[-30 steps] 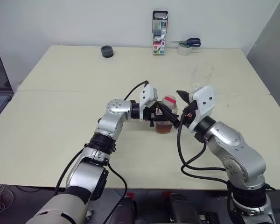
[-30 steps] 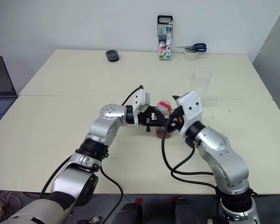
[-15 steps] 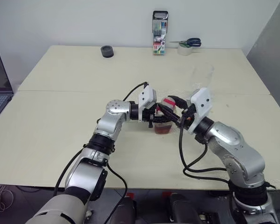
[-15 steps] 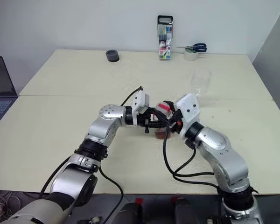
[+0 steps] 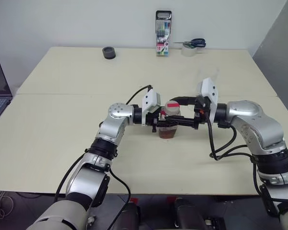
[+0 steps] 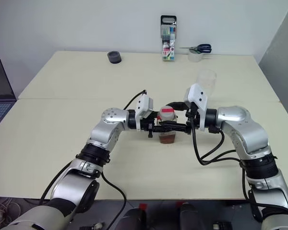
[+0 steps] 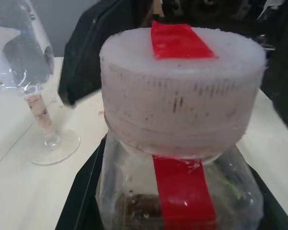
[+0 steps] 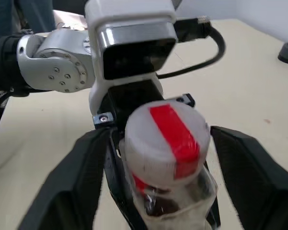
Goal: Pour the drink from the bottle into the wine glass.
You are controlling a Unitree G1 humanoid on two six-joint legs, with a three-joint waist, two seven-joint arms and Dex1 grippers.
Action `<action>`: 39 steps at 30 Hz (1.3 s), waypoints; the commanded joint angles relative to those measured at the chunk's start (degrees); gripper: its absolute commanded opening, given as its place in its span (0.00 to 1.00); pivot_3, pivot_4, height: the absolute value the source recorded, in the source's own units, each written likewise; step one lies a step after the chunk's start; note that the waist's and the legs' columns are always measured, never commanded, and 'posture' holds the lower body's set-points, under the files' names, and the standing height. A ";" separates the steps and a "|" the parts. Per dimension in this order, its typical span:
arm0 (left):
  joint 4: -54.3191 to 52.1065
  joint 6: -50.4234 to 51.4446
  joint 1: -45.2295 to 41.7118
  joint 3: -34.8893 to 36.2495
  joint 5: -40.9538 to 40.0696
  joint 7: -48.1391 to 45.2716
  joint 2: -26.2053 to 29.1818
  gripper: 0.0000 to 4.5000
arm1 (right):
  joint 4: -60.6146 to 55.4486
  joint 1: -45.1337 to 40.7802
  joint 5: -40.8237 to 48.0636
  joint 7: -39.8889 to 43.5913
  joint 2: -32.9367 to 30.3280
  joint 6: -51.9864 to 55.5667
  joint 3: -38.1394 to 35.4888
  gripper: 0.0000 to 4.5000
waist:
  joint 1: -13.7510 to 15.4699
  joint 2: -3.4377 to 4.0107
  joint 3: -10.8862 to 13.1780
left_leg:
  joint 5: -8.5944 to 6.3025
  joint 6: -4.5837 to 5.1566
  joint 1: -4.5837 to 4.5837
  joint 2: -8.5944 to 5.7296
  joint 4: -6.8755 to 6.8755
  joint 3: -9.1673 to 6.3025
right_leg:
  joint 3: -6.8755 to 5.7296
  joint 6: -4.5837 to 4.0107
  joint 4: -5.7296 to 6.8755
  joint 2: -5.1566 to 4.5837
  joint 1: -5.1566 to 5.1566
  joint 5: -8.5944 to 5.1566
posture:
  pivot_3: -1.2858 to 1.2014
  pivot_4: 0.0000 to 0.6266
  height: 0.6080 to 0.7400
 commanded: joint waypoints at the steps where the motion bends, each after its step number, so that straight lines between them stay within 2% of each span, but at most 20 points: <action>1: -1.63 -0.51 -1.05 1.72 -0.92 1.05 0.05 0.39 | -10.11 2.63 3.90 -4.98 -0.61 4.66 -5.20 1.00 | 0.07 0.00 0.00 | 0.00 0.00 0.00 0.00 -0.01 -0.01 | -0.01 0.00 0.00 0.01 0.00 0.00 | 0.52 0.24 1.00; 4: -0.68 -0.79 -1.66 1.93 -0.71 1.41 -0.16 0.39 | -16.60 7.36 2.59 -13.59 2.43 7.01 -5.72 1.00 | 0.18 0.00 0.00 | 0.00 0.01 0.01 0.03 -0.03 -0.01 | -0.02 0.00 0.00 0.05 0.00 0.00 | 0.52 0.24 1.00; 8: 0.31 -1.20 -2.31 1.98 -0.48 1.65 -0.65 0.39 | -21.60 12.50 -3.47 -26.44 10.22 5.61 -2.73 1.00 | 0.07 0.00 0.00 | -0.01 0.02 0.02 0.04 -0.03 0.01 | 0.01 0.00 0.05 0.08 -0.01 0.00 | 0.52 0.24 1.00; 12: 1.19 -1.66 -2.80 1.92 -0.31 1.43 -0.99 0.39 | -22.23 13.43 -8.51 -32.86 14.67 3.79 -0.32 1.00 | -0.03 0.01 -0.01 | 0.02 -0.04 0.03 0.03 0.01 0.02 | 0.03 0.00 0.14 0.08 -0.04 0.00 | 0.52 0.24 1.00; 19: 2.78 -2.89 -3.36 1.67 0.06 1.01 -1.36 0.39 | -22.19 13.76 -11.27 -37.27 19.50 3.05 2.32 1.00 | -0.37 0.01 -0.01 | 0.03 -0.06 0.04 0.04 -0.02 0.01 | 0.02 0.00 0.13 0.10 -0.03 0.00 | 0.52 0.24 1.00; 29: 2.59 -3.51 -2.74 1.54 0.52 0.84 -1.19 0.39 | -20.99 13.27 -13.55 -39.37 22.24 2.77 3.19 1.00 | -0.40 0.02 -0.01 | 0.03 -0.05 0.05 0.03 -0.02 0.01 | 0.02 0.00 0.14 0.11 -0.03 0.00 | 0.52 0.24 1.00; 32: 2.36 -3.46 -2.52 1.45 0.63 0.86 -1.17 0.39 | -20.95 13.41 -13.25 -38.81 22.41 2.65 3.46 0.86 | -0.41 0.02 -0.01 | 0.03 -0.05 0.05 0.03 -0.02 0.01 | 0.02 0.00 0.14 0.11 -0.03 0.00 | 0.52 0.24 1.00; 38: 2.38 -3.52 -2.47 1.46 0.73 0.67 -1.00 0.39 | -20.78 13.69 -12.68 -37.70 22.36 2.37 3.74 0.41 | -0.41 0.02 -0.01 | 0.03 -0.05 0.05 0.03 -0.01 0.01 | 0.02 0.00 0.16 0.11 -0.03 0.00 | 0.52 0.24 1.00; 39: 2.38 -3.53 -2.47 1.46 0.72 0.64 -0.98 0.39 | -20.79 13.74 -12.55 -37.46 22.34 2.39 3.76 0.41 | -0.41 0.02 -0.01 | 0.03 -0.05 0.05 0.03 -0.01 0.01 | 0.02 0.00 0.16 0.11 -0.03 0.00 | 0.52 0.24 1.00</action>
